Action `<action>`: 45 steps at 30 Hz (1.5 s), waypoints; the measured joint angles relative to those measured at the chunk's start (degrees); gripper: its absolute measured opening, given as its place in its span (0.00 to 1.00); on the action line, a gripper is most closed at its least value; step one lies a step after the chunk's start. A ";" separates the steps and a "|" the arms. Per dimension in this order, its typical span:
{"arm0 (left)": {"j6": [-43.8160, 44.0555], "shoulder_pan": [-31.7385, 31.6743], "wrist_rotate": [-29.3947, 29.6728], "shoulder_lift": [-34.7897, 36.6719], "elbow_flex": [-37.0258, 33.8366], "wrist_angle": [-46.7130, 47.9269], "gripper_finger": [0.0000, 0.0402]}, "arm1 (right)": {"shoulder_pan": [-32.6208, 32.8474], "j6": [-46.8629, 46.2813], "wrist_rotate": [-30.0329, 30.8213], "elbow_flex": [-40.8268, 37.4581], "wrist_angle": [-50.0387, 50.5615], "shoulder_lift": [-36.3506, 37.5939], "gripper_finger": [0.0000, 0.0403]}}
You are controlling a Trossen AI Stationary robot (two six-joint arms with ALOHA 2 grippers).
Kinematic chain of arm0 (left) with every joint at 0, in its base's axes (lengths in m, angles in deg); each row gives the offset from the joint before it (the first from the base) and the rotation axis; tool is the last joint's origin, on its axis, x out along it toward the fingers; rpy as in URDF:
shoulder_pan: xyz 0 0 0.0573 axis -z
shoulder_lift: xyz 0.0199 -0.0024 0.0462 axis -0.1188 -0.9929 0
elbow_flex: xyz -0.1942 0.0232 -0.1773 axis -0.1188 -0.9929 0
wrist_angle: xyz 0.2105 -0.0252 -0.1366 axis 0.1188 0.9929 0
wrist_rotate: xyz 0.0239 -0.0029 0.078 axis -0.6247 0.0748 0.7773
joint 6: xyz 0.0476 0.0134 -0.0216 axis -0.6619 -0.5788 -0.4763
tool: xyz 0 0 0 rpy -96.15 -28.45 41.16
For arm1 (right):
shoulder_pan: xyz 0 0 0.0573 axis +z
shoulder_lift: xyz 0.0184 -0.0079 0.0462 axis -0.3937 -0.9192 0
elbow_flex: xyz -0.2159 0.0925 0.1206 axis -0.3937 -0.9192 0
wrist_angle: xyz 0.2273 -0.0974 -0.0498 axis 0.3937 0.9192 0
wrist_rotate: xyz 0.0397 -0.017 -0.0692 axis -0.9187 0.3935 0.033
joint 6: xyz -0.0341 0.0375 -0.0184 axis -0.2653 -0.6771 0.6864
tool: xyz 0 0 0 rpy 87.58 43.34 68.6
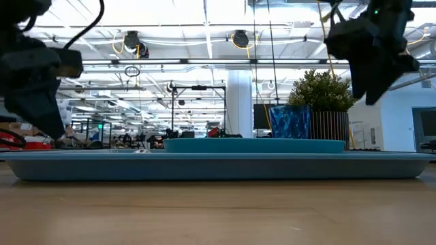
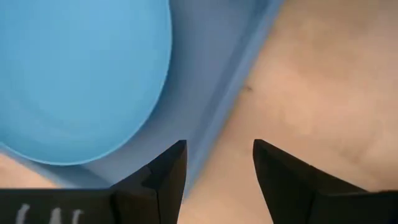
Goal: Pick and place plate/cup/fork/spoon on tray
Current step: Adjust the blue tray
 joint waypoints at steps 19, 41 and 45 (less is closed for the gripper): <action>2.55 1.08 -5.96 -0.07 -1.55 0.07 0.32 | 3.22 -13.25 -1.49 -14.84 -16.21 0.05 0.44; 8.31 0.97 -6.48 -3.45 -3.16 7.07 0.30 | 5.70 -10.45 -4.95 -16.20 -10.82 -5.10 0.04; 6.17 0.96 -8.13 -4.33 -3.16 6.25 0.16 | 5.68 -8.50 -7.16 -16.20 -11.55 -6.17 0.02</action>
